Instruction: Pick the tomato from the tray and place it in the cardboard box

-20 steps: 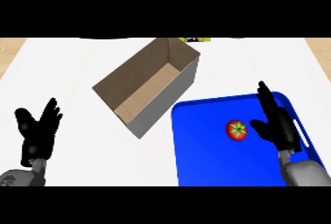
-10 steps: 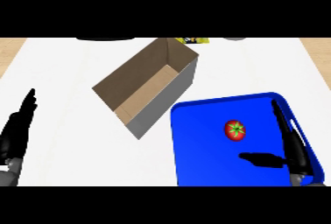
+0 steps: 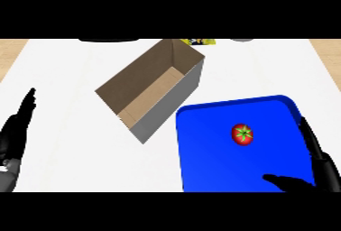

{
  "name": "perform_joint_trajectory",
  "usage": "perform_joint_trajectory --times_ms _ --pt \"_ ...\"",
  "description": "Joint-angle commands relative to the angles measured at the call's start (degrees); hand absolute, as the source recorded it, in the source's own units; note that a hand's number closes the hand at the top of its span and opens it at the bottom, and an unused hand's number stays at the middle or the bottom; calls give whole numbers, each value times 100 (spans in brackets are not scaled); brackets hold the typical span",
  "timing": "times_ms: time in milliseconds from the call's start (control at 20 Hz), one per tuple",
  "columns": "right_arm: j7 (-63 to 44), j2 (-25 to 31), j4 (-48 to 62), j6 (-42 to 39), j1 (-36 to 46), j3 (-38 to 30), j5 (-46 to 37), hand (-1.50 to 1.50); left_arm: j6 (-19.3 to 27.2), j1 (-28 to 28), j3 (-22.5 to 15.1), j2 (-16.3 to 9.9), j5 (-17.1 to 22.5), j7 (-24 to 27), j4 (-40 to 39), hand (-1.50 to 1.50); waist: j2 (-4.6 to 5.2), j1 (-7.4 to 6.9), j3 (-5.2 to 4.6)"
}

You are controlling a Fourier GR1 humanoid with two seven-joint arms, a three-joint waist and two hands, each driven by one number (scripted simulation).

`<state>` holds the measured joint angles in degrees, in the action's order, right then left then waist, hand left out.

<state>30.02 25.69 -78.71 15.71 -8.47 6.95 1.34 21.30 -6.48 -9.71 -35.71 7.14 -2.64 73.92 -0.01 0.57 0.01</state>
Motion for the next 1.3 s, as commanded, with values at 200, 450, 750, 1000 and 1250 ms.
perform_joint_trajectory --times_ms 200,450,750,1000,1250 --pt "-1922 1431 -308 -549 557 359 -1139 -150 -147 33 -9 -22 -107 -6 155 0 5 -165 -12" --pt "-3284 1908 -875 -1527 862 769 -1393 -150 -78 4 4 59 -222 -131 183 0 3 -123 -12" --pt "-4532 1480 -874 -2512 1688 1263 -1534 -150 -232 -153 189 112 -292 -138 31 0 9 -110 -4" --pt "-4652 1190 -280 -2878 2086 1143 -1889 -150 -187 -112 265 464 -610 185 -314 0 10 -73 -2" --pt "-4329 693 208 -2943 2165 943 -2479 -150 -618 155 743 404 -609 115 19 0 2 -80 0"
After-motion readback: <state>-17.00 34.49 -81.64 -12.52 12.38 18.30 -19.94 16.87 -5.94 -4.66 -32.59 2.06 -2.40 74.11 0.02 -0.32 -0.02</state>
